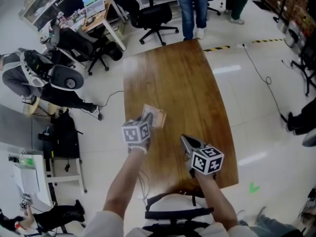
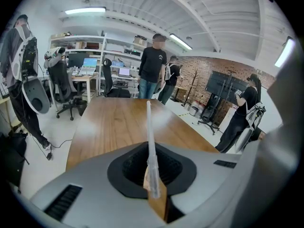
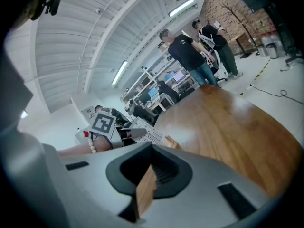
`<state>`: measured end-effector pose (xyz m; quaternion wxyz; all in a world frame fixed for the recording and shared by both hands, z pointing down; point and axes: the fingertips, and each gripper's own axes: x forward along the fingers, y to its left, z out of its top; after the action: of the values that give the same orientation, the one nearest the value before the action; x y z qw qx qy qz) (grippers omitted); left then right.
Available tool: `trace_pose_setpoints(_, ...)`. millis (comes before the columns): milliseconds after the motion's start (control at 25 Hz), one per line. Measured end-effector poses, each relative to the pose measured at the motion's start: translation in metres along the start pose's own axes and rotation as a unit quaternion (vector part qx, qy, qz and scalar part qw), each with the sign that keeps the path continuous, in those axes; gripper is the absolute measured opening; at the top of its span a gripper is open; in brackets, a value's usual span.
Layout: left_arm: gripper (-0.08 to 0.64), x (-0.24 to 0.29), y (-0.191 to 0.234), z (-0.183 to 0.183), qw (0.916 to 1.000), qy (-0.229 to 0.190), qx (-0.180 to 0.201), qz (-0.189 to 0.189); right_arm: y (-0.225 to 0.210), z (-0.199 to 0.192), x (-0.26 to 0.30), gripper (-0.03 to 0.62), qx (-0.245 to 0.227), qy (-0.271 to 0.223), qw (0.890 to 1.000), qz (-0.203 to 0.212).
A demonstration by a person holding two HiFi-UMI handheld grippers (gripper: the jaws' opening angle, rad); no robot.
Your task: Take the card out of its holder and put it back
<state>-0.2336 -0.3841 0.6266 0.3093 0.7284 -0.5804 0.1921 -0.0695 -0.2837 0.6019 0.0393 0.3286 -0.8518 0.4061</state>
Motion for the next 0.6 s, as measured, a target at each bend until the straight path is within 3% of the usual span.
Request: trace_pose_setpoints(600,0.003,0.0094,-0.0032,-0.0077,0.9999,0.011,-0.001,0.000,-0.0093,0.0004,-0.0043,0.011,0.007,-0.003,1.000,-0.007)
